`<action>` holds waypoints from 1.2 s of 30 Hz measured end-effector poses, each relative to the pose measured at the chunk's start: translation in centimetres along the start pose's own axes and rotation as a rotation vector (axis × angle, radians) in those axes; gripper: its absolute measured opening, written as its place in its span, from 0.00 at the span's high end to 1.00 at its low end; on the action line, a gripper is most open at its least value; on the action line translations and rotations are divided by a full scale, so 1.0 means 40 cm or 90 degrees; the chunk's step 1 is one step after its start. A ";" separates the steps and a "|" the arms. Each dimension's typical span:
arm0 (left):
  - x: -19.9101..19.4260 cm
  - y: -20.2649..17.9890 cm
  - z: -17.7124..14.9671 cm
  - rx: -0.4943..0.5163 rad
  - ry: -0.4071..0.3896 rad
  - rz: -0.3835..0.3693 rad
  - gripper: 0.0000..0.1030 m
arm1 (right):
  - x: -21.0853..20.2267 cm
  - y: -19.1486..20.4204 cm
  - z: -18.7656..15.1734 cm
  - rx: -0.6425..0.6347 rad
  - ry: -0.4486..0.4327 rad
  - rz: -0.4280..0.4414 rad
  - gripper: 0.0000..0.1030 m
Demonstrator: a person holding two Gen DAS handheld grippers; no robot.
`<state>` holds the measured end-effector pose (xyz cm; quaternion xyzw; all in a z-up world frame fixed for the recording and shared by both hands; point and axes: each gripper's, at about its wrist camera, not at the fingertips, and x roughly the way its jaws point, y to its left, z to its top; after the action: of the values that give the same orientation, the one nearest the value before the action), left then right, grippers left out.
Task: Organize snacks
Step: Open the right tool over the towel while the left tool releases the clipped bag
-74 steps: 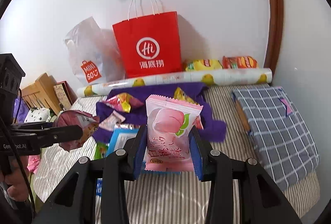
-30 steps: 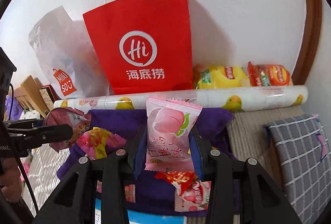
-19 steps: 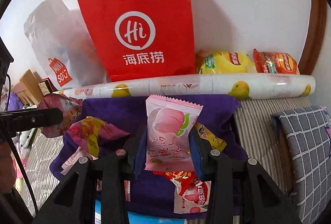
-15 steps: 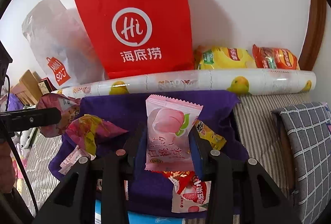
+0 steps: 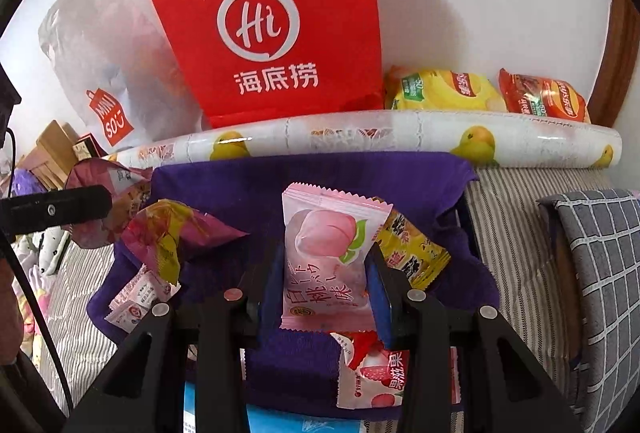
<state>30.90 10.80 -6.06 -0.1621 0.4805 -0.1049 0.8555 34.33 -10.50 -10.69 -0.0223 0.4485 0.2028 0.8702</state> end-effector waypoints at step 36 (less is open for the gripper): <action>0.107 -0.036 -0.018 0.026 0.053 -0.023 0.36 | -0.061 -0.018 0.010 0.021 -0.016 -0.007 0.46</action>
<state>32.48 7.91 -9.24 -0.1488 0.5104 -0.1364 0.8359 33.64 -11.87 -8.64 -0.0080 0.4409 0.1905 0.8771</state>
